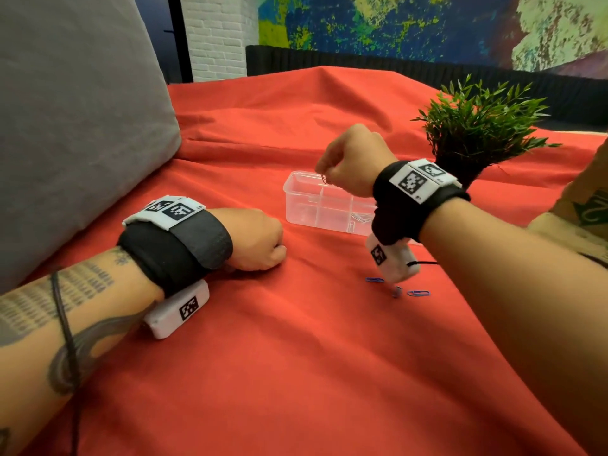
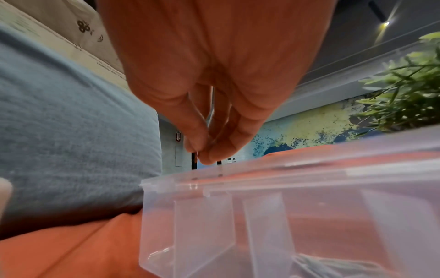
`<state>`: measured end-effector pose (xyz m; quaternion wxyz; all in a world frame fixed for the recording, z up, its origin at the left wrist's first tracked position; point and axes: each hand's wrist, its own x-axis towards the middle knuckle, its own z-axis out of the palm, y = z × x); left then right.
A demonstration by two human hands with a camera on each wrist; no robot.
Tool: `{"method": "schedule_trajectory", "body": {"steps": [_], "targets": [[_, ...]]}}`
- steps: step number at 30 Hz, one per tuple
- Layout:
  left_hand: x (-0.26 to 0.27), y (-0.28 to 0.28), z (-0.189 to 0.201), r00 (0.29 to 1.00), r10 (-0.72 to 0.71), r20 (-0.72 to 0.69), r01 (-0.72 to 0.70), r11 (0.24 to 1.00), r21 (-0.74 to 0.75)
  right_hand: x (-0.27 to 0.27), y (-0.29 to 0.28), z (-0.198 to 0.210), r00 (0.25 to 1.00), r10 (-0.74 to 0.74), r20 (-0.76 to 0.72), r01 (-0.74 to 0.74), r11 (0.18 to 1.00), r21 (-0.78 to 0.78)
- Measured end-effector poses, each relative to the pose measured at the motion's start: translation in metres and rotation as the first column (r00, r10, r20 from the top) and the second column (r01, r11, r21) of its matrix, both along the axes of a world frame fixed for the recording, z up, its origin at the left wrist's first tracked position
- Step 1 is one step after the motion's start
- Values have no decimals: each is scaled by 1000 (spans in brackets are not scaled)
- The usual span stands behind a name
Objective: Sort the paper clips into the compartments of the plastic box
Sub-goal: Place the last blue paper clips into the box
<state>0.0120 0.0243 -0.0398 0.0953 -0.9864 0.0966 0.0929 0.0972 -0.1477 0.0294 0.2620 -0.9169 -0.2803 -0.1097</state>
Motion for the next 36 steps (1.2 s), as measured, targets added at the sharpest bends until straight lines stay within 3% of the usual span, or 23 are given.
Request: {"method": "schedule_trajectory", "body": {"steps": [5,11,17,26,36], "targets": [[-1,-2,1,1000,-6,25,6,1000,-1,0,12,-2,1000,18,-1,-18,999,-41],[-2,-3,2,1000,8,16,-8,1000,-3,-23,-27,11,992,101,79,-89,985,-150],[0,-2,3,1000,14,-28,-14,1000,1,-50,-69,13,962,145,-231,-236,865,-442],[-1,-1,4,998,20,-58,-20,1000,-11,-62,-104,-11,936,-23,-352,-242,686,-686],[-2,-2,6,998,29,-51,-29,999,-12,-75,-104,-22,973,-41,-228,-132,712,-690]]}}
